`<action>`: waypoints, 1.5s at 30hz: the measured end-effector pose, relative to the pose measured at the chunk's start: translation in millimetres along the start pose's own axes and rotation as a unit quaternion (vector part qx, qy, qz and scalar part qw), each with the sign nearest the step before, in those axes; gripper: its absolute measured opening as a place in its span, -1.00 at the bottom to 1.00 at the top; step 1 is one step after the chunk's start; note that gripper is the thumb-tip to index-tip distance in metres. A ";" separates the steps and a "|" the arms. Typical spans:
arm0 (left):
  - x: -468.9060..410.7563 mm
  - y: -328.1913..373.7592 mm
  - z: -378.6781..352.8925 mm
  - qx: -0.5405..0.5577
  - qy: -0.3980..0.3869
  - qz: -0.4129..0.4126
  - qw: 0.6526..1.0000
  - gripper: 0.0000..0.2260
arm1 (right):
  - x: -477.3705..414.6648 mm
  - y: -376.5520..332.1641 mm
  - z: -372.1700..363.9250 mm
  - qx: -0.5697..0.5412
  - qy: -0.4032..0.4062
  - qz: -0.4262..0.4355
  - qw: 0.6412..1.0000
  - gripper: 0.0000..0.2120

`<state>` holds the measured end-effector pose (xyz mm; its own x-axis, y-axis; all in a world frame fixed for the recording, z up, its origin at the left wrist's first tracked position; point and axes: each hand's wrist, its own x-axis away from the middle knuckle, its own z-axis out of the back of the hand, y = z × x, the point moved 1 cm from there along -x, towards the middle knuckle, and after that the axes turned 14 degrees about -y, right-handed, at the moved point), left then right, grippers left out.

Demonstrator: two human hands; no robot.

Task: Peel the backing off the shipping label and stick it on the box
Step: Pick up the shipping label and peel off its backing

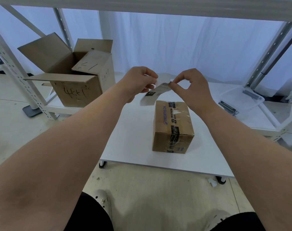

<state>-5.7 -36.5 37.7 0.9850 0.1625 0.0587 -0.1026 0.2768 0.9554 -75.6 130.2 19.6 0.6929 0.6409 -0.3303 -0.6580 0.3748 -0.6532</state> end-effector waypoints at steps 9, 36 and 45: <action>2.3 3.3 -6.7 -0.062 -0.034 0.002 0.998 -0.81 | -0.1 -3.2 -1.9 0.019 -0.004 -0.035 0.999 -0.74; 0.2 -2.6 0.3 0.017 -0.010 0.009 1.000 -0.86 | -7.3 3.8 -1.9 -0.070 0.011 -0.018 0.997 -0.99; 5.7 2.0 -3.6 -0.048 -0.044 -0.016 0.998 -0.76 | -8.1 2.2 0.0 -0.084 0.034 -0.018 0.996 -0.99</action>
<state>-0.8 -31.6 38.9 0.9959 0.0704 0.0577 -0.0798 0.3700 0.9256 -82.7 125.8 20.9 0.7367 0.5810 -0.3461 -0.5777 0.2746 -0.7687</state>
